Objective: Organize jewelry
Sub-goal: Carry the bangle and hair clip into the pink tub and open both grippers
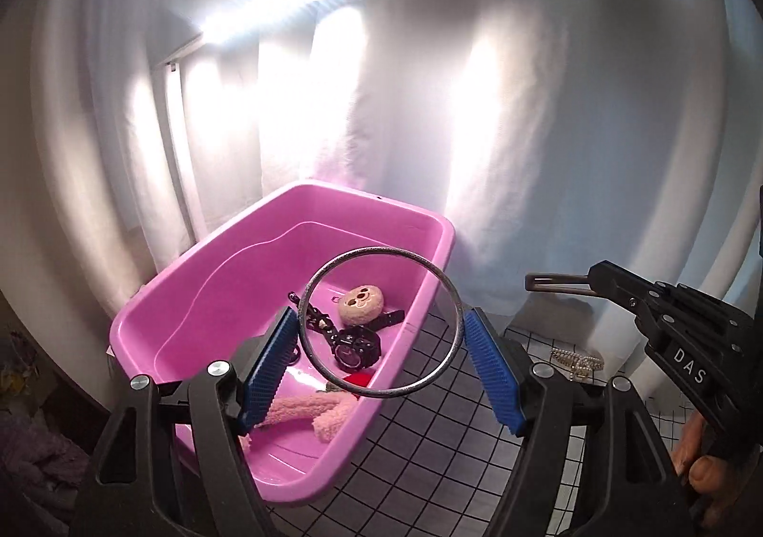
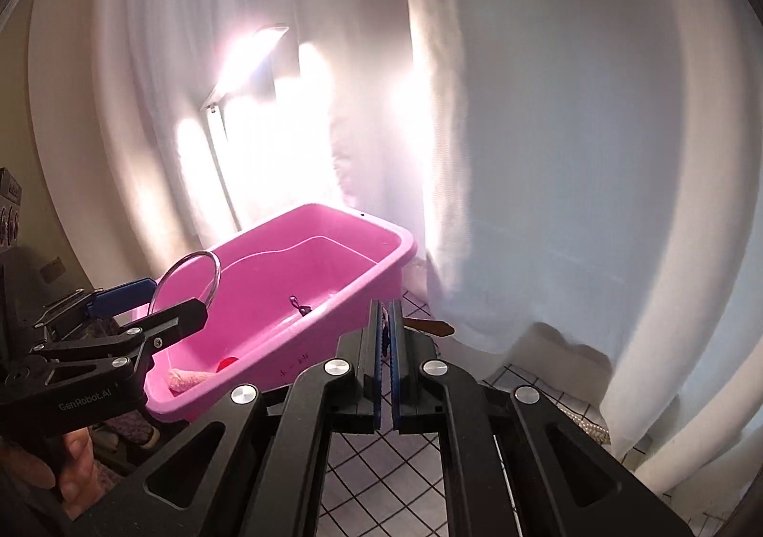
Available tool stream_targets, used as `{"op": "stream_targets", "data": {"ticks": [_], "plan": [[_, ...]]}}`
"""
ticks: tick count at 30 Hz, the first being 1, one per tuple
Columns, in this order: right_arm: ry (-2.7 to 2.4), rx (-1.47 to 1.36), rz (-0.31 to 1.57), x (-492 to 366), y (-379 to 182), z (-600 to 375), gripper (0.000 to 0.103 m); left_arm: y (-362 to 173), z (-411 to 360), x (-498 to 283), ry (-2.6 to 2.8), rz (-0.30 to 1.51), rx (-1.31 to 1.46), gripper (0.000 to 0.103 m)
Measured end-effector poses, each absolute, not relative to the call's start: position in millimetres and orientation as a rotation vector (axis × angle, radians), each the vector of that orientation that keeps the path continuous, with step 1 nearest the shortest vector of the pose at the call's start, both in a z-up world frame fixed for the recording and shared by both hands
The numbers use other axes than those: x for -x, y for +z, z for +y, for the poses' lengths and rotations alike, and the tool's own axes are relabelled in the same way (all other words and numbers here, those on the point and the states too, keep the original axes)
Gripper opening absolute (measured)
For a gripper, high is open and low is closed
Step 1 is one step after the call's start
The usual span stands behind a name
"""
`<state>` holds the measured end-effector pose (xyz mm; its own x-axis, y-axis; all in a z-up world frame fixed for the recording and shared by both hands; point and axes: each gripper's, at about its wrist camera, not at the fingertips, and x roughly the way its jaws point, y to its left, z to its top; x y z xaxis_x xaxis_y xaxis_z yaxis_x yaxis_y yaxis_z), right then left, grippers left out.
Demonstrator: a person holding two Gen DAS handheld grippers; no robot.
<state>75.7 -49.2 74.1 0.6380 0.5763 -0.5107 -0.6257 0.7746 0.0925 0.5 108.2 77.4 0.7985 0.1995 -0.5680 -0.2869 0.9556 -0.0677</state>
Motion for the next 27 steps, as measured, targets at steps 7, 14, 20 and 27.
{"op": "stream_targets", "data": {"ticks": [7,14,20,27], "plan": [[0.826,0.146,0.603,-104.0,75.0,44.1,0.003,65.7,178.9,-1.1,0.372,0.637,0.213,0.070],[0.867,0.234,0.723,-145.2,45.9,118.9,0.003,32.9,229.5,-18.0,0.416,0.724,0.298,0.070],[0.837,0.272,0.845,-172.2,16.2,145.5,0.003,7.8,251.3,-39.2,0.412,0.797,0.356,0.070],[0.794,0.300,0.922,-189.1,-6.4,159.9,0.003,-7.0,261.6,-59.6,0.399,0.851,0.363,0.070]]}}
